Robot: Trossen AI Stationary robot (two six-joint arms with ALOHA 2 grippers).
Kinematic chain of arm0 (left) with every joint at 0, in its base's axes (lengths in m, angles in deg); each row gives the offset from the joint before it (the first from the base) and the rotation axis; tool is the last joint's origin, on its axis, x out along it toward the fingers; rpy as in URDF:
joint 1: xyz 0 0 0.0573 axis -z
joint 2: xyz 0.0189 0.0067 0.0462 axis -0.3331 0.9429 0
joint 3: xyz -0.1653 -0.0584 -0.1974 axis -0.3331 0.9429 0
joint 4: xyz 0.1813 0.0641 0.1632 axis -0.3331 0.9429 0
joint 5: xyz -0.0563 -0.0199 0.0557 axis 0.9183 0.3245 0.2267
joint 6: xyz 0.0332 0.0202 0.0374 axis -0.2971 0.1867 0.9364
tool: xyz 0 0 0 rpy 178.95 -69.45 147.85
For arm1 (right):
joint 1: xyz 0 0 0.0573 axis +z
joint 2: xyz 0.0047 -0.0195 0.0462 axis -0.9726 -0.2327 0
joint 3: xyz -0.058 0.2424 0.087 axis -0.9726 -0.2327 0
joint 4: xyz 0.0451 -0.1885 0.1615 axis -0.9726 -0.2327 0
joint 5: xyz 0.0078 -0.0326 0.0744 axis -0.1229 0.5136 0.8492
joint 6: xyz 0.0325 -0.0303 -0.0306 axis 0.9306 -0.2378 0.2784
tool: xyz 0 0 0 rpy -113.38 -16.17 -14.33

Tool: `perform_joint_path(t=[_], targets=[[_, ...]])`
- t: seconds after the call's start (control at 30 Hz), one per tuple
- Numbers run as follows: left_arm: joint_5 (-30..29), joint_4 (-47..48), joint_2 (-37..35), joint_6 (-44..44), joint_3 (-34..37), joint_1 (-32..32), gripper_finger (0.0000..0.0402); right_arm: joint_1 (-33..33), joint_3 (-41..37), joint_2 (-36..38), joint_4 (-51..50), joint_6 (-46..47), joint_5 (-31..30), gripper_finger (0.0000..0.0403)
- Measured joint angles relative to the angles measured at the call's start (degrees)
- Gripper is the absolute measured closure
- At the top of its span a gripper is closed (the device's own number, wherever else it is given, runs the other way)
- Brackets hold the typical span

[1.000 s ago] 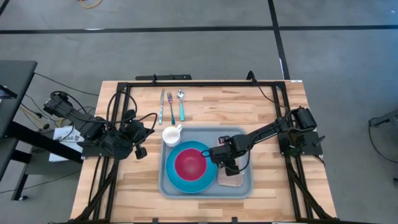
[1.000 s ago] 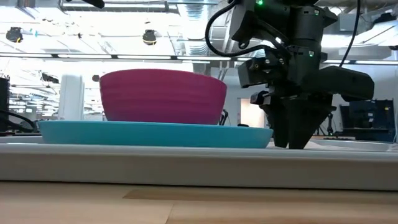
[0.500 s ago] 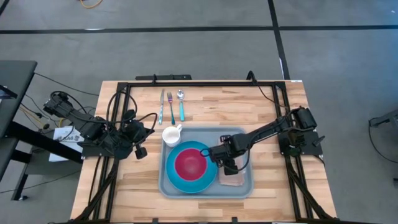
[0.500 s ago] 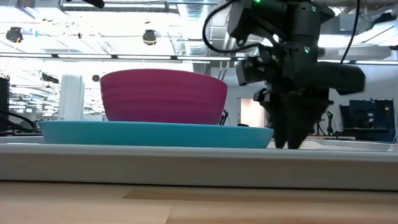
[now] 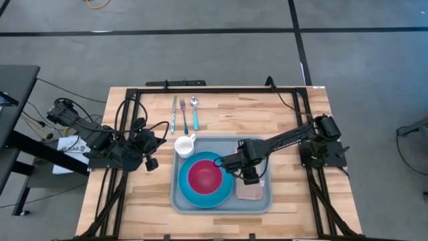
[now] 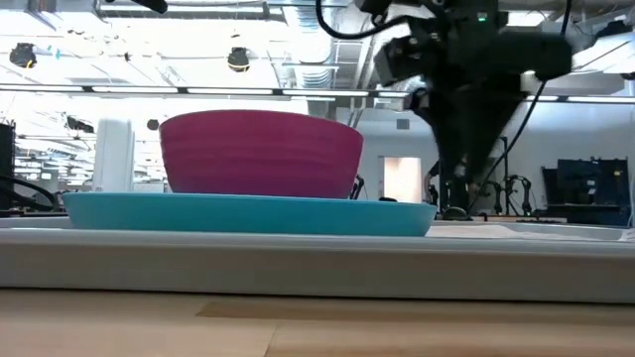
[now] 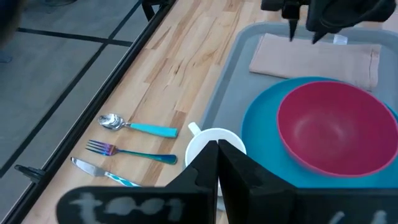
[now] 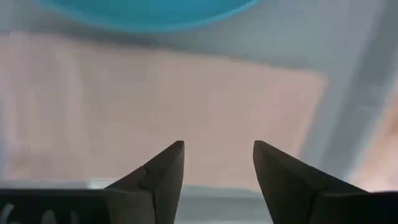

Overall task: Set up tray
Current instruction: Put the purple fork on the gray napkin

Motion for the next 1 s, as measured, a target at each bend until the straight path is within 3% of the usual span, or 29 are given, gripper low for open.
perform_joint_path(t=[0.1, 0.2, 0.3, 0.4, 0.5, 0.67, 0.8, 1.0], targets=[[0.99, -1.33, 0.0, 0.26, 0.0, 0.01, 0.0401, -1.4, 0.21, 0.96, 0.76, -4.37, -2.82, 0.0222], [1.81, -1.91, 0.0, 0.63, 0.0, 0.02, 0.0401, -3.84, -0.12, 2.17, 2.48, -8.47, -1.6, 0.0225], [-3.46, -1.17, -0.01, -1.36, 0.0, -0.38, 0.0401, -7.59, -1.3, 5.24, 3.48, -9.84, 0.33, 0.0225], [-9.41, -0.57, -0.1, -0.68, -0.02, -1.61, 0.0401, -11.77, -5.28, 10.8, 4.48, -10.27, 0.3, 0.0223], [-11.67, -0.41, -0.17, 0.99, -0.02, -4.06, 0.0401, -15.72, -11.09, 18.34, 8.57, -10.15, 0.19, 0.0223], [-15.56, -2.56, 0.61, 2.87, -0.04, -13.28, 0.0385, -21.29, -22.49, 30.51, 26.57, -9.52, 0.23, 0.0225], [-11.56, -6.54, 1.09, 10.51, -0.04, -24.45, 0.036, -25.39, -29.97, 36.69, 44.18, -9.84, 0.23, 0.0225], [3.87, -16.67, 2.76, 19.1, -0.02, -41.94, 0.0321, -30.61, -34.76, 37.92, 58.54, -13.73, 0.23, 0.0227]])
